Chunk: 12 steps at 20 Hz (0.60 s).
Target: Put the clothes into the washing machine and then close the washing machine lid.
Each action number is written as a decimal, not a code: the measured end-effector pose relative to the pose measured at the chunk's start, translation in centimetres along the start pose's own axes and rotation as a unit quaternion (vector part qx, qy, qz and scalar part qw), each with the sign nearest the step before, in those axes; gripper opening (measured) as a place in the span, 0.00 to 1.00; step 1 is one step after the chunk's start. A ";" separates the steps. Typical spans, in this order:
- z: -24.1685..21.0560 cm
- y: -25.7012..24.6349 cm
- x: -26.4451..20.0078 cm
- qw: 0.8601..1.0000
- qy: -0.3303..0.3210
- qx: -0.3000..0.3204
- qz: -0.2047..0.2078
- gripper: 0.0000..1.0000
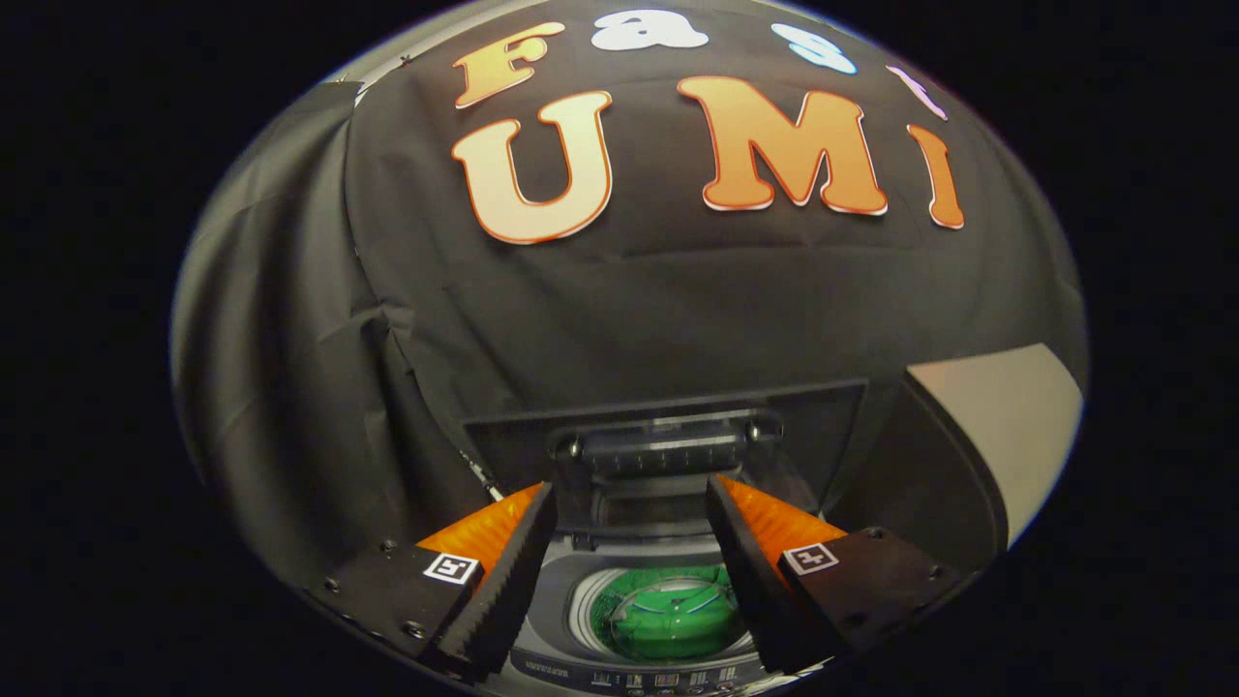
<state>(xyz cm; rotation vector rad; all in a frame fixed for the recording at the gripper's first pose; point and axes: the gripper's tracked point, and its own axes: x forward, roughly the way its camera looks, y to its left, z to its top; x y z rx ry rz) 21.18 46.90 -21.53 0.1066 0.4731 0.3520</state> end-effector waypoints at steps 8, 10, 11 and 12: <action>6.4 -1.9 4.3 0.998 -0.035 -0.040 -0.024 0.98; 6.7 -2.8 6.5 0.998 -0.029 -0.046 -0.033 0.98; 6.7 -3.0 7.5 0.998 -0.023 -0.044 -0.029 0.99; 6.6 -3.0 8.4 0.999 -0.018 -0.040 -0.024 0.99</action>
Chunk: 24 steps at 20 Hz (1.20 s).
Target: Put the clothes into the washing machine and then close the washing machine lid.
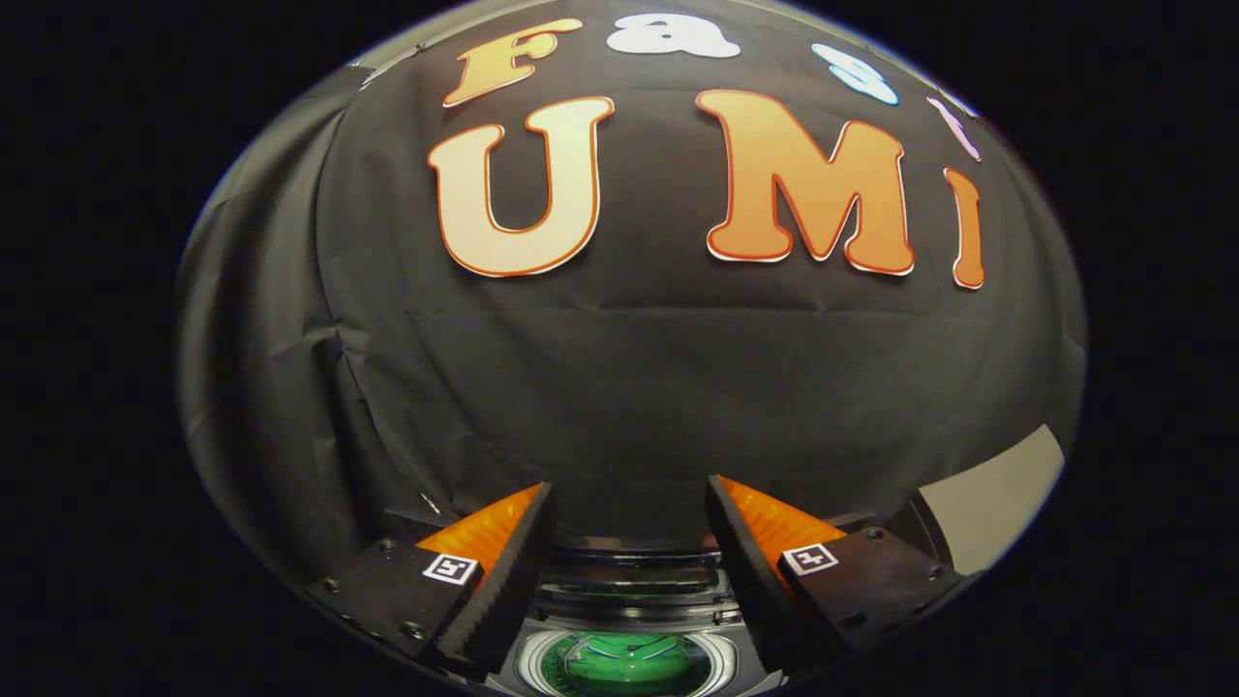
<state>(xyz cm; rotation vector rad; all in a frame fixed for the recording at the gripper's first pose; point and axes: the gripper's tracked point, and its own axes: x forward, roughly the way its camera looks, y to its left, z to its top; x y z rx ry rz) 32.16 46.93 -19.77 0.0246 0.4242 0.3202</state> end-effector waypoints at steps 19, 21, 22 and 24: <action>-2.9 -2.4 5.4 0.999 0.012 0.001 -0.034 0.99; -2.9 -2.4 4.9 0.999 0.014 -0.001 -0.034 0.99; -3.1 -2.4 4.7 0.999 0.014 -0.001 -0.034 0.99; -3.3 -2.3 4.3 0.999 0.012 -0.001 -0.033 0.99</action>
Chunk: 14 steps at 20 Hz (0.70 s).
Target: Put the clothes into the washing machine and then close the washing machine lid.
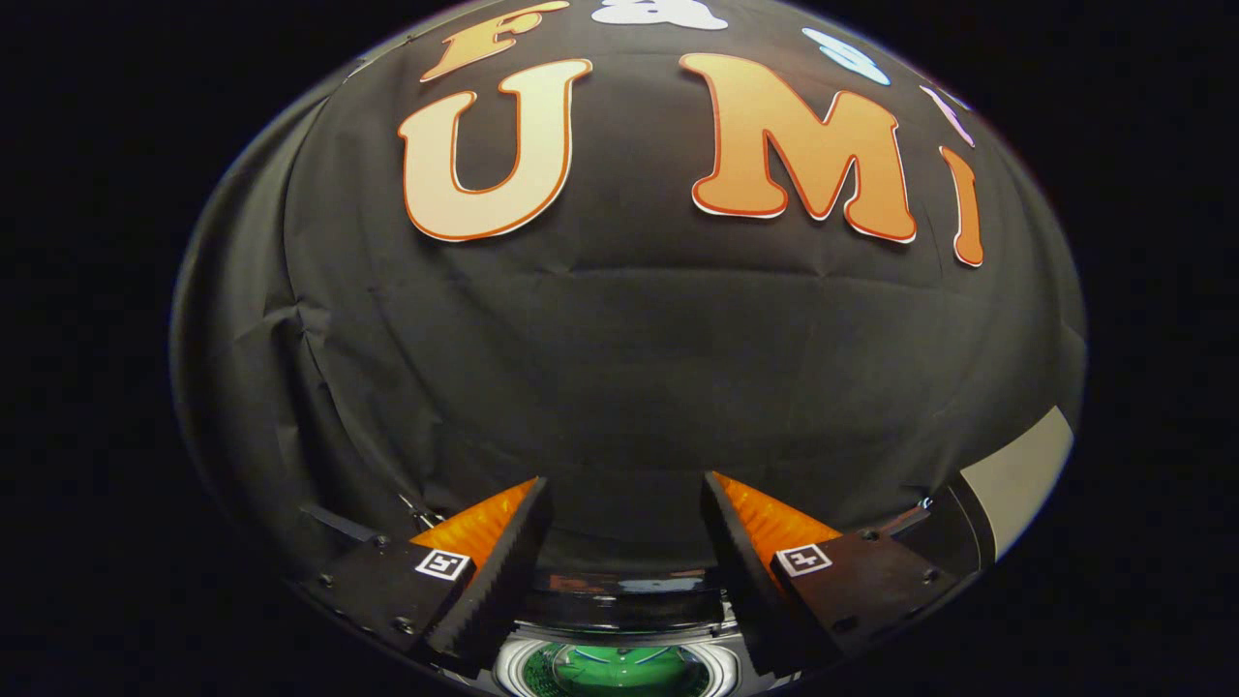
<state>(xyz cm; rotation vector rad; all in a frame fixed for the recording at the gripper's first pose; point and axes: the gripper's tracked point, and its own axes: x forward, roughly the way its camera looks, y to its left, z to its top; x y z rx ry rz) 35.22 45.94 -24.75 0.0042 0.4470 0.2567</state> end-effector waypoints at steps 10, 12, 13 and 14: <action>-1.2 0.1 -3.7 1.000 -0.021 -0.003 0.007 0.99; -2.0 0.1 -4.8 1.000 -0.023 -0.004 0.008 0.99; -2.3 0.2 -5.2 1.000 -0.024 -0.003 0.008 0.99; -2.5 0.2 -5.5 1.000 -0.025 -0.004 0.008 0.99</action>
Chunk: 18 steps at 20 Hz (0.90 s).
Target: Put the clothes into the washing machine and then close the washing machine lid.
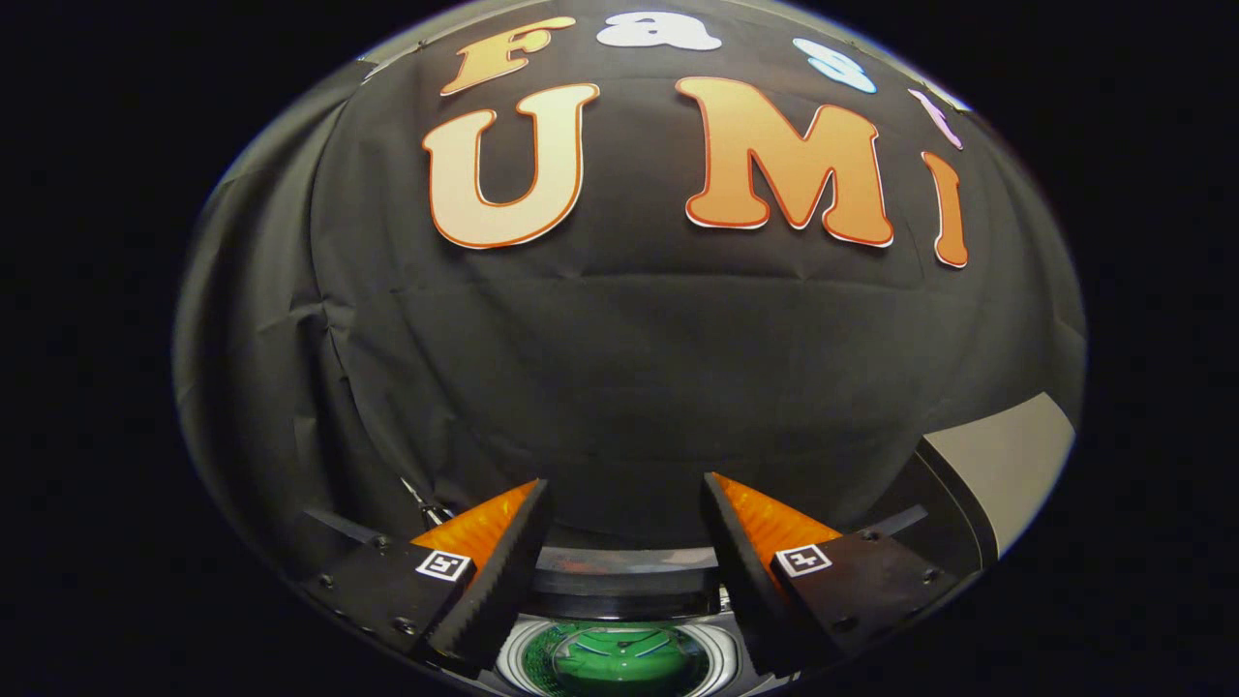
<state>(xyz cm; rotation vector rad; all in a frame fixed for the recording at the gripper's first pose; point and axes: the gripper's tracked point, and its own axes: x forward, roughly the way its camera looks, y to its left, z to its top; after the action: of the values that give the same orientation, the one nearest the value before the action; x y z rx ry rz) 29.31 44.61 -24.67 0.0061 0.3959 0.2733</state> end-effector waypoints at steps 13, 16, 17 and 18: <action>-3.8 0.2 -5.0 1.000 -0.008 -0.002 0.004 0.98; -5.7 0.2 -6.3 1.000 0.002 0.000 0.004 0.98; -6.5 0.3 -6.8 1.000 0.006 0.000 0.005 0.98; -7.7 0.4 -7.4 1.000 0.012 -0.001 0.008 0.98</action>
<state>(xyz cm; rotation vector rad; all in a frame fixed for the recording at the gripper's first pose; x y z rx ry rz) 19.74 42.66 -28.95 0.0036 0.4205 0.2890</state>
